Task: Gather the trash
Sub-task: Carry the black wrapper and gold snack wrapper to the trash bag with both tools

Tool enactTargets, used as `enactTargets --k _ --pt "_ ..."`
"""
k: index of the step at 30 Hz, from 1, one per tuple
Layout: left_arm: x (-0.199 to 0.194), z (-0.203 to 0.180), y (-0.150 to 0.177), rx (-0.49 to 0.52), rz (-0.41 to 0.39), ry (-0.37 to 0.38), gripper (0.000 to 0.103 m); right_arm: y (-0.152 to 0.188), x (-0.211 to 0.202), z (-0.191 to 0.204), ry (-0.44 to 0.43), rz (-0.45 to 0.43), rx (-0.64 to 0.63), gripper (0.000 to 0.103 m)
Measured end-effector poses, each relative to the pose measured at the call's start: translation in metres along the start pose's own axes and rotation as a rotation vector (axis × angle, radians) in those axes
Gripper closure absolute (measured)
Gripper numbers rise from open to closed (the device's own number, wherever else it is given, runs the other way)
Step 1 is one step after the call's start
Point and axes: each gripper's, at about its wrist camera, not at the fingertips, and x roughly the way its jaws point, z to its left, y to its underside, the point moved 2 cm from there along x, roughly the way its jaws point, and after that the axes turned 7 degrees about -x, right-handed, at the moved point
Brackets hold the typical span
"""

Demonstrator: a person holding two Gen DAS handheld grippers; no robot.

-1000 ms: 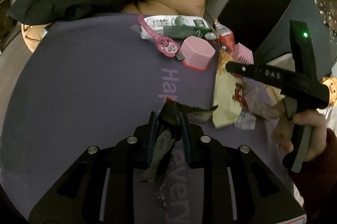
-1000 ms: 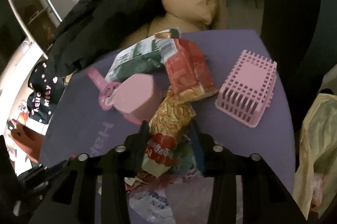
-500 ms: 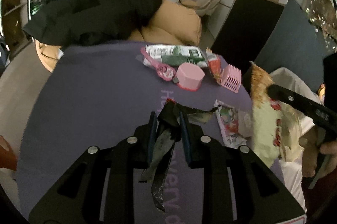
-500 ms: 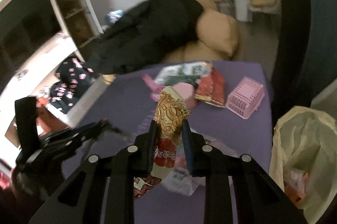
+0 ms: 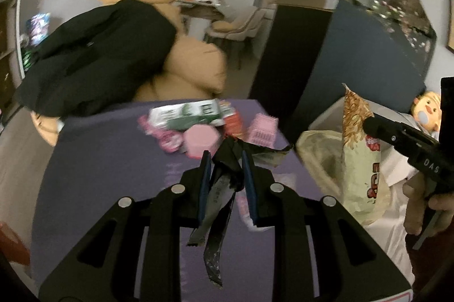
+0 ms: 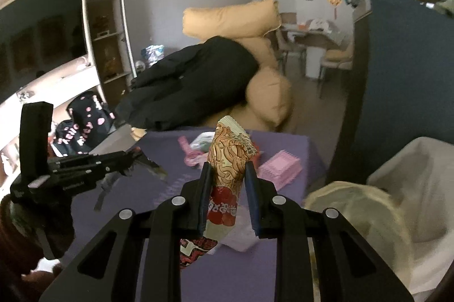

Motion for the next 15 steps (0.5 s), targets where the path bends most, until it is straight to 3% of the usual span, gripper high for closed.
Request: enactTargets --k 15 --pt "0.064 -0.137 -0.006 0.088 0.087 0.211 0.081 0.039 -0.088 -0.114 0.303 -0.097 0.074 0.08"
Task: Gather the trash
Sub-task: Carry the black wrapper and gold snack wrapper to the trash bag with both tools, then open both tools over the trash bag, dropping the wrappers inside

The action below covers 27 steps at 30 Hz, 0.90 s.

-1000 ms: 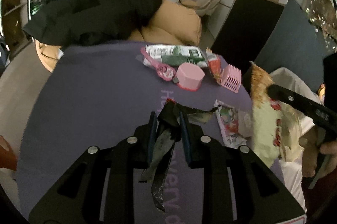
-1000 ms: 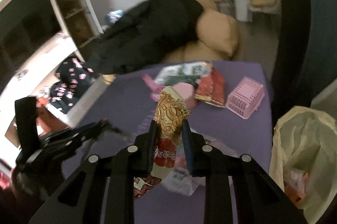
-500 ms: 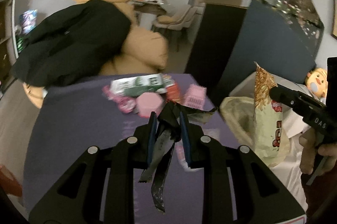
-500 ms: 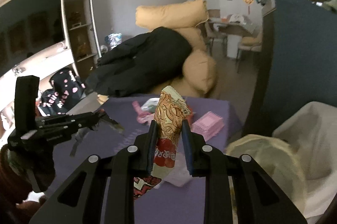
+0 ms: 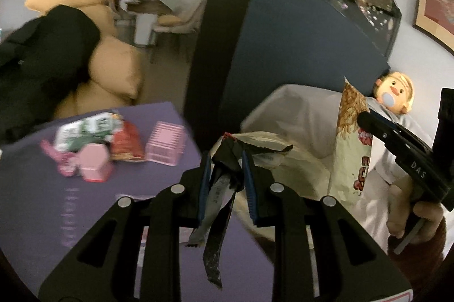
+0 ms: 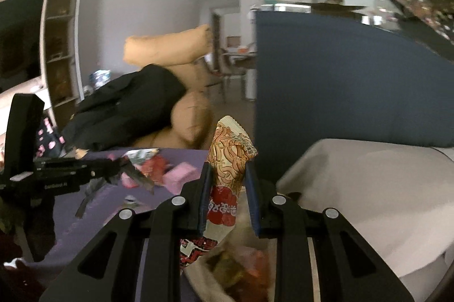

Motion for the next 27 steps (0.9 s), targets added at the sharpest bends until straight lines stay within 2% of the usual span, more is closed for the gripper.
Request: enactTargets --k 8,14,19,20,23,27 --pt "0.056 -0.041 0.012 -0.014 0.111 0.095 0.081 0.025 -0.012 -0.059 0.087 0.002 0.114 0.08" --pt "0.092 -0.049 0.018 -0.041 0.164 0.108 0.081 0.036 -0.007 -0.069 0.108 0.018 0.139 0.08" --pt "0.111 -0.05 0.02 -0.056 0.174 0.122 0.081 0.039 -0.003 -0.073 0.129 0.029 0.135 0.08" --pt "0.115 -0.051 0.02 -0.057 0.176 0.131 0.08 0.041 -0.002 -0.074 0.133 0.032 0.135 0.08" --pt "0.12 -0.05 0.02 -0.063 0.184 0.156 0.063 0.044 0.001 -0.075 0.142 0.043 0.131 0.08" --pt "0.118 -0.042 0.018 -0.081 0.171 0.142 0.059 0.047 0.005 -0.073 0.15 0.053 0.118 0.08"
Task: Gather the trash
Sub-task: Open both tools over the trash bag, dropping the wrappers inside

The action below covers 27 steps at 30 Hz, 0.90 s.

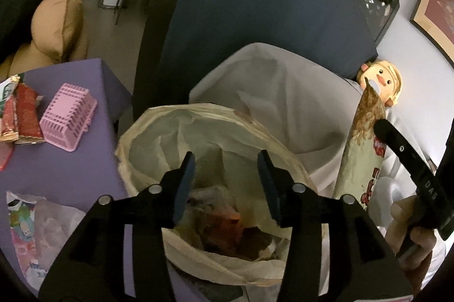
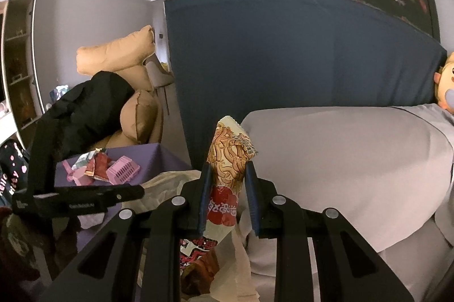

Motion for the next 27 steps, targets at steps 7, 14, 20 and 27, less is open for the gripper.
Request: enactTargets --k 7,14,20,27 --pt "-0.04 0.029 0.009 -0.001 -0.026 -0.097 0.059 0.002 0.01 0.021 -0.014 -0.001 -0.06 0.08" --pt "-0.09 0.074 0.03 0.015 -0.07 -0.238 0.058 0.009 0.044 0.06 -0.004 0.027 -0.226 0.08" --pt "-0.12 0.119 0.043 -0.076 -0.083 -0.285 0.058 0.018 0.075 0.073 0.022 0.079 -0.258 0.08" --pt "-0.142 0.157 0.052 -0.164 -0.104 -0.313 0.058 0.029 0.094 0.084 0.017 0.141 -0.269 0.08"
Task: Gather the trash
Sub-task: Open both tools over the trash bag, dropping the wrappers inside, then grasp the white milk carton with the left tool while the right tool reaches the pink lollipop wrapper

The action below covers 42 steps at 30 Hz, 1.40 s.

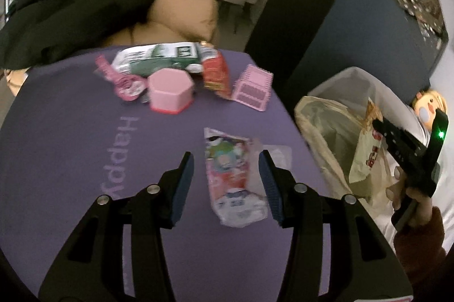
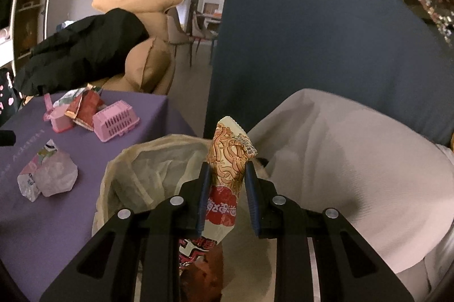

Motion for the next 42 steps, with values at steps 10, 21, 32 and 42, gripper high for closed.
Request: enactTargets --k 10,21,32,42 --pt "-0.006 0.017 0.005 -0.03 0.001 -0.001 0.058 0.003 0.005 0.018 -0.046 0.049 -0.003 0.066" --pt "-0.017 0.04 0.002 -0.059 -0.023 -0.009 0.056 -0.016 -0.018 0.022 -0.128 0.022 0.099 0.054" --pt "-0.025 0.084 -0.008 -0.042 -0.075 -0.003 0.054 -0.044 -0.027 0.089 -0.349 0.01 0.085 0.054" --pt "0.026 0.095 -0.098 0.194 -0.108 0.085 0.053 -0.043 0.0 0.156 -0.469 0.107 0.012 0.05"
